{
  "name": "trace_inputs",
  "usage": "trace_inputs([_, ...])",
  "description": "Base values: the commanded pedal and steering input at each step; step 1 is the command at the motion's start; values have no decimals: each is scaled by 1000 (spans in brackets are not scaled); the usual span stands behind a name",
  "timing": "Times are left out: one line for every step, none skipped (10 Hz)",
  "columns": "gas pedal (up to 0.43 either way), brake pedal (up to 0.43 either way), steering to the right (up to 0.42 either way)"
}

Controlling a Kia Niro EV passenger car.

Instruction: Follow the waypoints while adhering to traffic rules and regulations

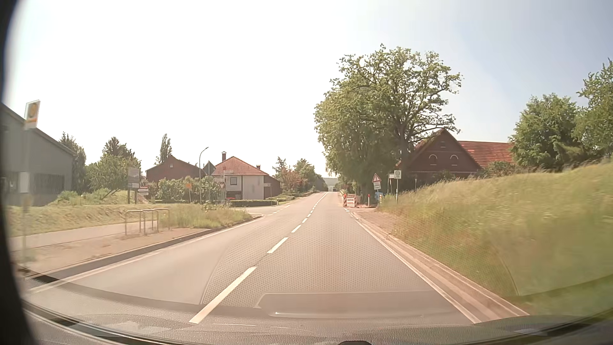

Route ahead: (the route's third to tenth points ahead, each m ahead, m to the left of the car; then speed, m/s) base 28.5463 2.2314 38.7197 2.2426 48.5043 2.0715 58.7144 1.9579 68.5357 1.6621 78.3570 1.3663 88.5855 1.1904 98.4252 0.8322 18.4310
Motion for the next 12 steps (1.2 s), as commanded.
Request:
trace_inputs([169, 0, -2])
trace_inputs([169, 0, -3])
trace_inputs([169, 0, -3])
trace_inputs([169, 0, -3])
trace_inputs([169, 0, -2])
trace_inputs([169, 0, -2])
trace_inputs([169, 0, -1])
trace_inputs([177, 0, 0])
trace_inputs([177, 0, 1])
trace_inputs([177, 0, 1])
trace_inputs([177, 0, 0])
trace_inputs([177, 0, 0])
